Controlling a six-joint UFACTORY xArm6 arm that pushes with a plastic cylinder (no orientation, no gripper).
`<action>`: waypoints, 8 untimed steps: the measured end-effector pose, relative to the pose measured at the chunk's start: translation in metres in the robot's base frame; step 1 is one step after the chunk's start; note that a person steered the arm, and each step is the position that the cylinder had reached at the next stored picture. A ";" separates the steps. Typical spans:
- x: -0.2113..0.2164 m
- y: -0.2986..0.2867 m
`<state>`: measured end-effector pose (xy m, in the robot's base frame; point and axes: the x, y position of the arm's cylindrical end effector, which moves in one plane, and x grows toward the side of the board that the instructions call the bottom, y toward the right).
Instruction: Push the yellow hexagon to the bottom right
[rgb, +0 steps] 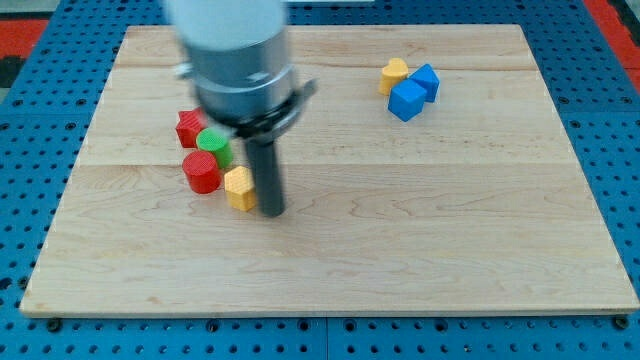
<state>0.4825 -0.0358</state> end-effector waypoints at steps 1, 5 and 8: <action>0.047 0.002; 0.014 -0.071; 0.000 0.105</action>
